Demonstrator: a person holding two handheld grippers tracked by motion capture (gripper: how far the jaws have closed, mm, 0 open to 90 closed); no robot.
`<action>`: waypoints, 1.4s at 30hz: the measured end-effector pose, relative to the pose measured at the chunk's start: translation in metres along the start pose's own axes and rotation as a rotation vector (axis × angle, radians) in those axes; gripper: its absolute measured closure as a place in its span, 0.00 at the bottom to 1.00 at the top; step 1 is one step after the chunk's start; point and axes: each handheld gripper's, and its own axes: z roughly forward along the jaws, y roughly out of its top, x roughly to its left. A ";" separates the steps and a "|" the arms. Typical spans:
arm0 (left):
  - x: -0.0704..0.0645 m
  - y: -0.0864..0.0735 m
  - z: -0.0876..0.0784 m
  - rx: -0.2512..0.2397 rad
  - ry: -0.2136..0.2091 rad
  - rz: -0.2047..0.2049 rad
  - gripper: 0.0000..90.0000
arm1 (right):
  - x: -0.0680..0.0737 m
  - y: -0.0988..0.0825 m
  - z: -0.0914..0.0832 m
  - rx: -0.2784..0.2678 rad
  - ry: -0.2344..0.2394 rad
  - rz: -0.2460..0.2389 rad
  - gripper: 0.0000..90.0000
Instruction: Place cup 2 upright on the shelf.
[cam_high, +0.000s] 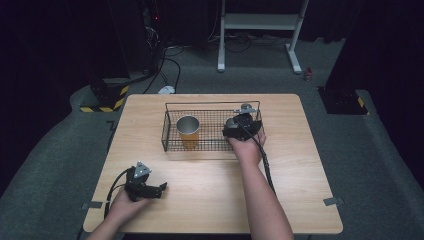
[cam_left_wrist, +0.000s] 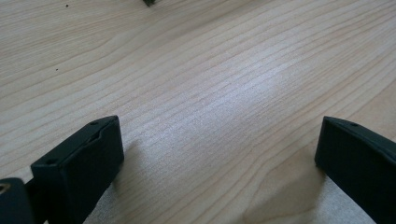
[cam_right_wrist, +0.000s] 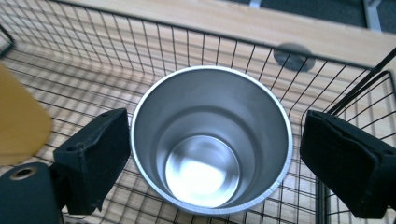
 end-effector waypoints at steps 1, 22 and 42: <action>0.000 0.000 0.000 0.000 0.000 0.000 0.02 | 0.000 0.000 -0.004 -0.013 0.004 0.000 0.10; 0.000 0.000 0.000 -0.001 0.000 0.000 0.02 | -0.019 -0.056 -0.083 -0.172 0.056 -0.003 0.10; -0.001 0.000 0.000 -0.001 0.000 -0.008 0.02 | -0.036 -0.176 -0.084 0.036 -0.025 -0.007 0.14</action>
